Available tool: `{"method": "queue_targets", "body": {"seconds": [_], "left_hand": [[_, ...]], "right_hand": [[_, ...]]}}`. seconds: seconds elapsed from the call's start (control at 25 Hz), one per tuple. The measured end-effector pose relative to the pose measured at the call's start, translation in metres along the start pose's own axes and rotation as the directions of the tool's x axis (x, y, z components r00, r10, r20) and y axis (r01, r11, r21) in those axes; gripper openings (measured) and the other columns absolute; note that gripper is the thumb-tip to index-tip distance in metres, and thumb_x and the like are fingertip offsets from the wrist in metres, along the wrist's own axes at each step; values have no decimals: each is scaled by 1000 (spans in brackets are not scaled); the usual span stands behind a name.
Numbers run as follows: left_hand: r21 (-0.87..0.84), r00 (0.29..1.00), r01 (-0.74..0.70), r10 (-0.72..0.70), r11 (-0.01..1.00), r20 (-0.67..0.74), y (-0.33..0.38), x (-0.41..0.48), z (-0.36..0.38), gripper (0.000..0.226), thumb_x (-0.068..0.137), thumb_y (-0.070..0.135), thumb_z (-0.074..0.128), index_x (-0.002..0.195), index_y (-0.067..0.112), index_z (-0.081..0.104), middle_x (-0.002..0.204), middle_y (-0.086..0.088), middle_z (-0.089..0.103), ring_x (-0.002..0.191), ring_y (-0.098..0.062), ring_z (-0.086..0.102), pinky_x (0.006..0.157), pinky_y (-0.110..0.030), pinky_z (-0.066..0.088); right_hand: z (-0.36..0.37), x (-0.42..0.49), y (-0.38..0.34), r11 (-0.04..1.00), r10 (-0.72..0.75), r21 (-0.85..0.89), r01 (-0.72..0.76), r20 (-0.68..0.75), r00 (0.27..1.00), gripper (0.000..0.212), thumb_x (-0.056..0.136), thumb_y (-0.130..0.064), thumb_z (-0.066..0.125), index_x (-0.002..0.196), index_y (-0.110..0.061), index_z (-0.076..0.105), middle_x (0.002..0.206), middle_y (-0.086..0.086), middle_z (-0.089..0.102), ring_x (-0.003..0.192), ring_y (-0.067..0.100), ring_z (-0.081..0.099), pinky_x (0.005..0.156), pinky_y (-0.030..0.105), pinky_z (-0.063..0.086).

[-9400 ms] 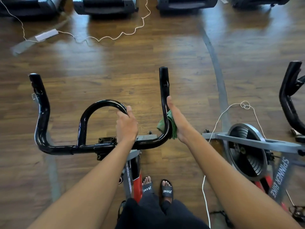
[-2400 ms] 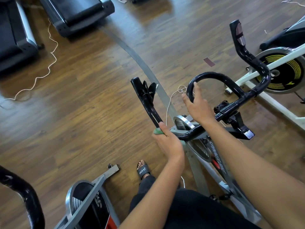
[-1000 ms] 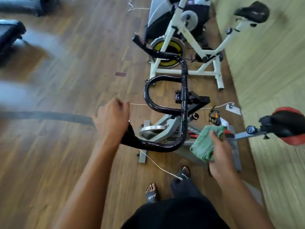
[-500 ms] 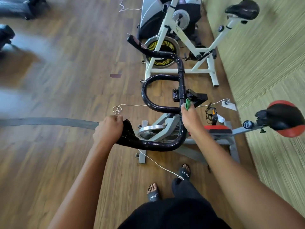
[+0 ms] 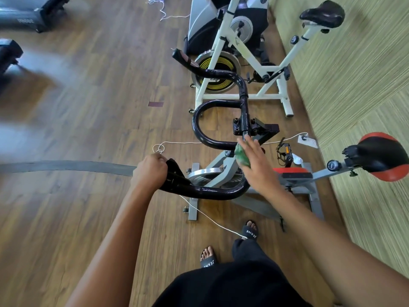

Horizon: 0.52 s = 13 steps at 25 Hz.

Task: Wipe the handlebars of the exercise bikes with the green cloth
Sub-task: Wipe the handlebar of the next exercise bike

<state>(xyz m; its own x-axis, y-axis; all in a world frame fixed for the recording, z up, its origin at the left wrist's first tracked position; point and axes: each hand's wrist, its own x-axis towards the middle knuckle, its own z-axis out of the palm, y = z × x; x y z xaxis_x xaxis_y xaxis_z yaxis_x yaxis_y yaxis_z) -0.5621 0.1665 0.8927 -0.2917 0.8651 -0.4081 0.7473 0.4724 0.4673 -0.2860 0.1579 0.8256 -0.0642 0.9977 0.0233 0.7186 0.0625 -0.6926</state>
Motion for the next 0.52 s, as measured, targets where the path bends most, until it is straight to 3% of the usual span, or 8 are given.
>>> {"method": "queue_targets", "body": {"seconds": [0.08, 0.16, 0.28, 0.36, 0.44, 0.52], "left_hand": [[23, 1000, -5, 4, 1000, 9, -1, -1, 0, 31, 97, 16, 36, 110, 20, 64, 111, -12, 66, 101, -34, 58, 82, -38, 45], [32, 1000, -5, 4, 999, 16, 0, -2, 1, 33, 97, 15, 36, 113, 20, 64, 112, -11, 66, 102, -34, 59, 80, -35, 43], [-2, 1000, -5, 5, 1000, 28, 0, -1, 0, 33, 98, 14, 37, 114, 18, 65, 112, -12, 67, 104, -33, 59, 80, -34, 42], [-24, 1000, -15, 16, 1000, 22, 0, -4, -1, 33, 99, 13, 37, 115, 15, 65, 112, -13, 67, 104, -33, 59, 82, -35, 42], [-32, 1000, -22, 23, 999, 20, -1, -5, -1, 32, 99, 13, 37, 114, 14, 65, 111, -13, 67, 104, -33, 60, 86, -36, 45], [-66, 999, -22, 24, 998, 26, -2, -4, -2, 32, 98, 13, 37, 112, 13, 66, 109, -14, 67, 102, -33, 61, 91, -39, 50]], "right_hand": [[6, -14, 4, 999, 30, 12, -30, 47, 998, 57, 100, -16, 54, 151, -31, 36, 163, -15, 17, 152, 9, 4, 119, 42, 16], [6, -41, 1, 999, -1, 39, 0, 35, 999, 51, 99, -19, 51, 147, -34, 42, 161, -20, 22, 152, 5, 1, 117, 47, 18], [7, -78, 5, 982, -168, -70, 177, 120, 979, 50, 94, -23, 47, 143, -30, 48, 156, -18, 33, 152, 5, 3, 120, 49, 12], [0, -63, 11, 947, -224, -189, 260, 189, 956, 50, 96, -27, 45, 146, -31, 43, 159, -15, 29, 153, 8, 1, 124, 46, 5], [-8, -26, 15, 922, -178, -307, 237, 208, 962, 50, 99, -28, 47, 148, -33, 37, 163, -14, 15, 153, 11, -7, 125, 47, 0], [-15, 3, 11, 930, -113, -320, 183, 224, 968, 50, 99, -23, 50, 147, -30, 40, 163, -13, 10, 152, 12, -11, 124, 46, -5]]}}
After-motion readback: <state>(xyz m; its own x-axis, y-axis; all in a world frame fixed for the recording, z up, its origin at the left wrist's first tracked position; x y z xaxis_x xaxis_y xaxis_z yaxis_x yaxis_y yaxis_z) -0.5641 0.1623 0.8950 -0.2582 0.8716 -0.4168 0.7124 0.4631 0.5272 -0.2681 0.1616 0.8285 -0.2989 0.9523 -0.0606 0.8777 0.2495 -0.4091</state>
